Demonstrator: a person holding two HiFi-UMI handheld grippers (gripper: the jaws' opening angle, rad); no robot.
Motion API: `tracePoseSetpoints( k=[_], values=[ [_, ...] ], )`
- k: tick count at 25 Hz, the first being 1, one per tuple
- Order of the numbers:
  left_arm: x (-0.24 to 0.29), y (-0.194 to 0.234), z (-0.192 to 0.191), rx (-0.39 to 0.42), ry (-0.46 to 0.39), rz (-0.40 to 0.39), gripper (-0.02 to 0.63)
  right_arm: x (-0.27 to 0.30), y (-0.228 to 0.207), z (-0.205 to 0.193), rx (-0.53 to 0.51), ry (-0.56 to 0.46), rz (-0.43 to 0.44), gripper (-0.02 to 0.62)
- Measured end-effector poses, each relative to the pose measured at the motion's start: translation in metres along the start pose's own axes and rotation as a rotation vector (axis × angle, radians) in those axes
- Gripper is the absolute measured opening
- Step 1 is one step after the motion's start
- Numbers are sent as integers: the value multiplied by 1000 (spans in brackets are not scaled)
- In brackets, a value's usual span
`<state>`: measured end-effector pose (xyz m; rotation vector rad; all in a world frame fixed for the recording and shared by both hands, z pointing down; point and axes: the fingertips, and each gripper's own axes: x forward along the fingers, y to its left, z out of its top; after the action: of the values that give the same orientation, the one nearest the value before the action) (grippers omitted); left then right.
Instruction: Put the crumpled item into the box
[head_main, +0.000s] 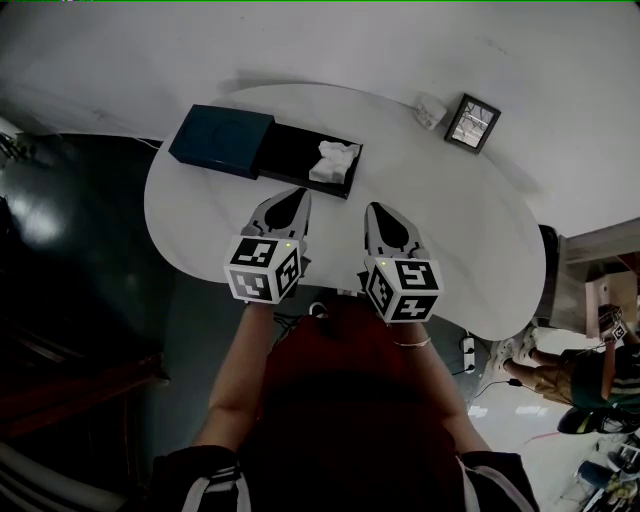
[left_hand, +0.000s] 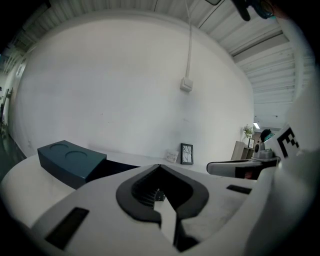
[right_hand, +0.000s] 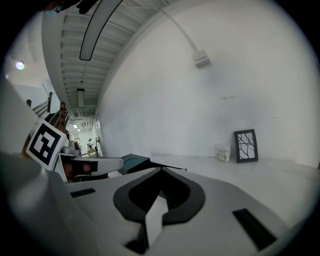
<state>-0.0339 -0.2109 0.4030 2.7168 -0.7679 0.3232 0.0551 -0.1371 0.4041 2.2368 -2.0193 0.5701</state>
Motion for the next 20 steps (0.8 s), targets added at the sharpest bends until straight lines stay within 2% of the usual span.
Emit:
tracePoseSetpoints(
  k=[20],
  values=[
    [-33, -25, 2, 15, -60, 57, 23, -34, 7, 5, -49, -49, 56, 14]
  ],
)
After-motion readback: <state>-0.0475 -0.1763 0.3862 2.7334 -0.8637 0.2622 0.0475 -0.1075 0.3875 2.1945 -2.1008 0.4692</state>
